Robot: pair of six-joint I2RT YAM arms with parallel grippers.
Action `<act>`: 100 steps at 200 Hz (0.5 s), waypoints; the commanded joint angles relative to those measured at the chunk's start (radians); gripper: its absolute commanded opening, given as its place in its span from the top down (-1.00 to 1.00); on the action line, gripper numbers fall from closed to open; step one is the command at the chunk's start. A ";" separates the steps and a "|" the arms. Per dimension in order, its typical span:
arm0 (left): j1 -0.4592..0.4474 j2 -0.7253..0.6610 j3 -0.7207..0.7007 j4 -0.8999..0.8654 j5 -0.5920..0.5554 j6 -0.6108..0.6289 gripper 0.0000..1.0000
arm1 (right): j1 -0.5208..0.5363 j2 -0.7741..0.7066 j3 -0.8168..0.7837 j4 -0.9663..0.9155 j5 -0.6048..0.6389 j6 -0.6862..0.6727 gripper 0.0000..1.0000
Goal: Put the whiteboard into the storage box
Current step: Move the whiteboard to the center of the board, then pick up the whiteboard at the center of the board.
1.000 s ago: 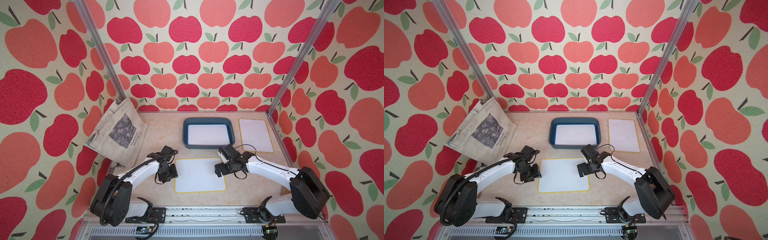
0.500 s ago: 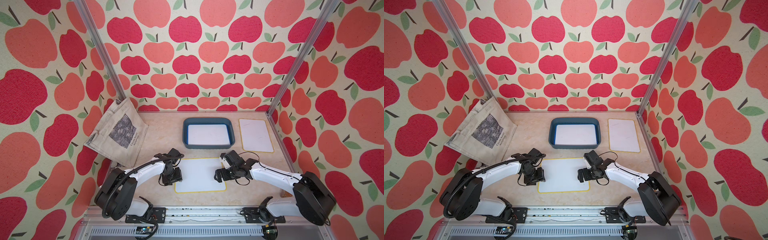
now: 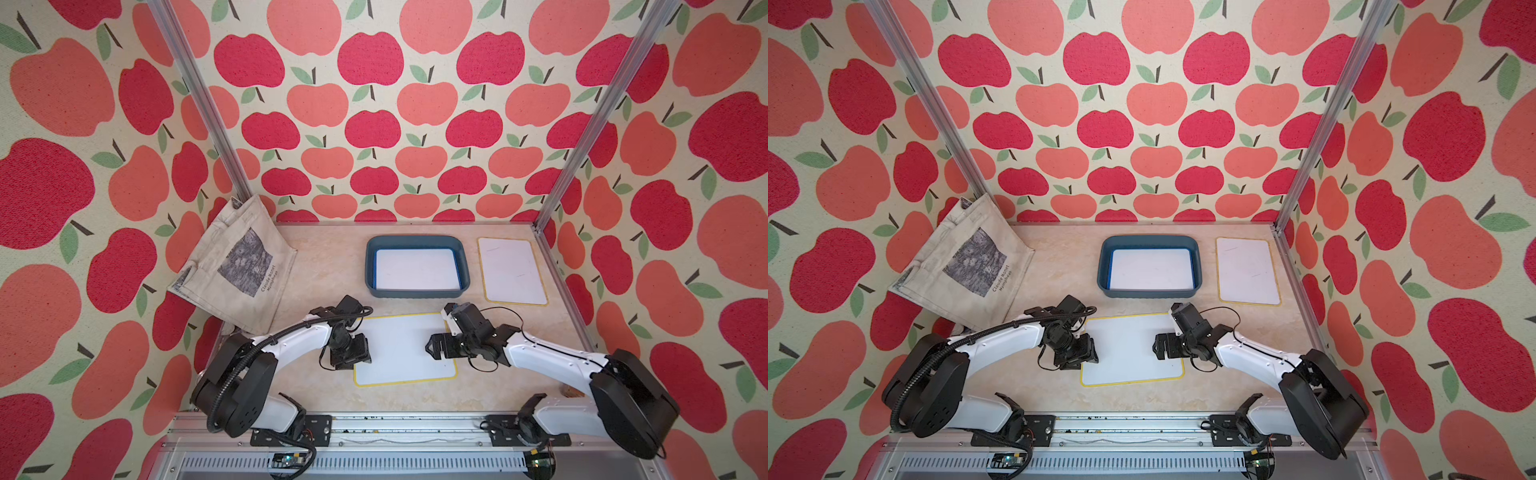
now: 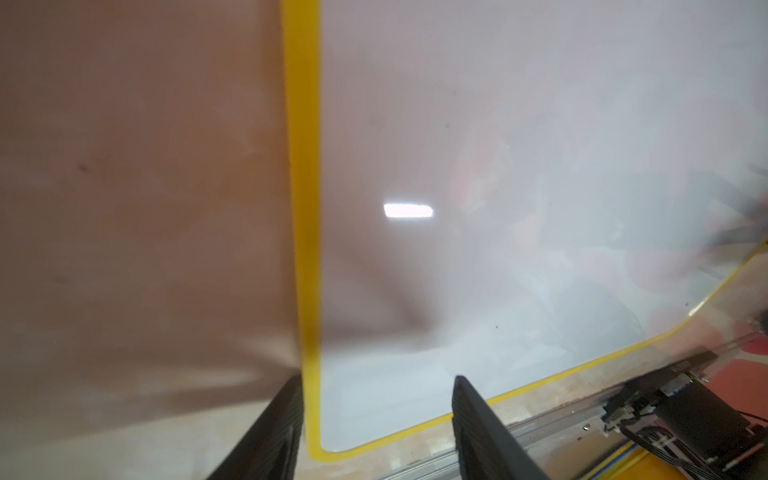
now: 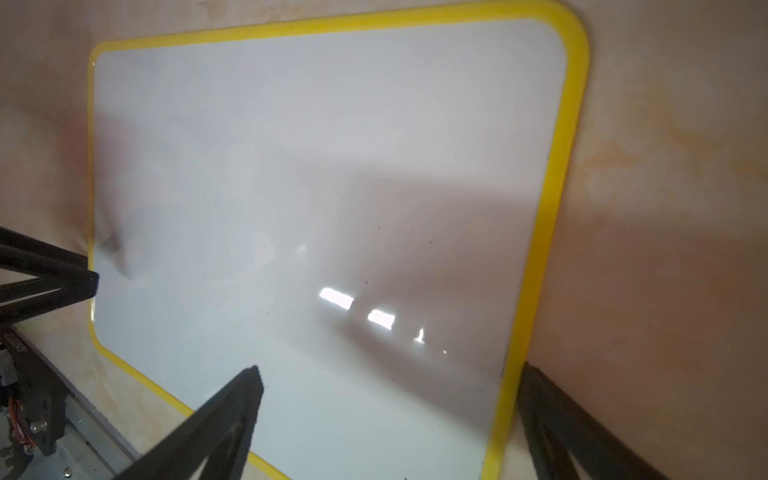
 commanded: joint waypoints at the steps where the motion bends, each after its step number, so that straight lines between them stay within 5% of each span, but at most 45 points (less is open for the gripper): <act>1: 0.000 0.071 -0.130 0.346 0.200 0.046 -0.19 | 0.062 0.070 -0.068 0.004 -0.147 0.081 -0.99; 49: 0.137 -0.039 -0.217 0.406 0.285 0.049 -0.21 | 0.113 0.087 -0.061 0.031 -0.147 0.119 -0.99; 100: 0.163 -0.051 -0.275 0.542 0.373 0.017 -0.20 | 0.137 0.091 -0.039 0.043 -0.172 0.124 -0.99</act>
